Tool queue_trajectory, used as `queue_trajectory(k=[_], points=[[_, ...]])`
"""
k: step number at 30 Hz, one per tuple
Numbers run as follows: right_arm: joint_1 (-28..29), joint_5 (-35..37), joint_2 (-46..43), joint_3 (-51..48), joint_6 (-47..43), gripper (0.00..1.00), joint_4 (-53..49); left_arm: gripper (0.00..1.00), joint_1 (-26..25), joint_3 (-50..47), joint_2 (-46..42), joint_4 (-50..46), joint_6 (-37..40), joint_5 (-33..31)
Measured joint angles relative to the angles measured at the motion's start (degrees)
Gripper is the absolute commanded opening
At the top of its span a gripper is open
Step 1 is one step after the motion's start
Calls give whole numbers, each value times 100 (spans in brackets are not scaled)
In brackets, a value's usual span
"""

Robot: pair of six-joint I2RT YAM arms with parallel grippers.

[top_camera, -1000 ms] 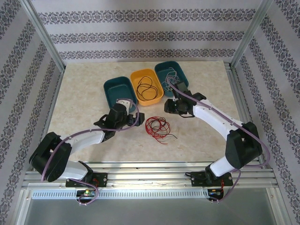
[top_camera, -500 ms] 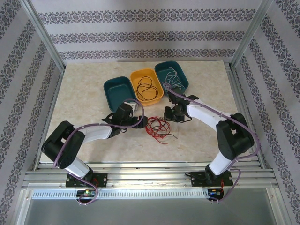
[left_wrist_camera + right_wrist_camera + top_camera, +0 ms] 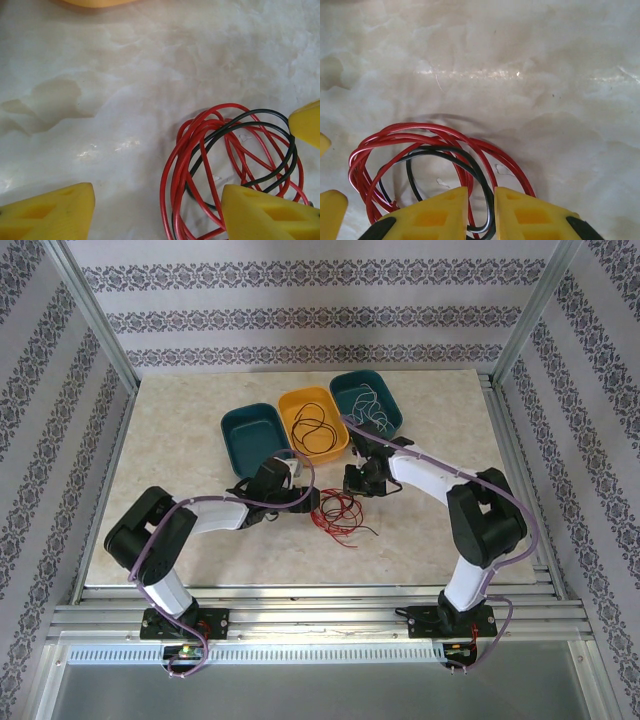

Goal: Untangle the cables

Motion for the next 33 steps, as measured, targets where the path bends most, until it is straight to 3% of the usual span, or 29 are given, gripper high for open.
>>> queue_trajectory(k=[7,10,18,23,33], points=[[0,-2,249,90,-101,16,-2,62,0,42,114,39,-39,79],[0,-4,273,90,-103,9,-2,58,0,79,153,42,-57,122],[39,-22,238,118,-129,2,-9,41,0,85,208,83,-96,168],[160,15,-103,129,-223,1,-31,37,0,85,267,92,-109,210],[291,223,-868,203,-367,0,-70,16,0,85,348,125,-190,273]])
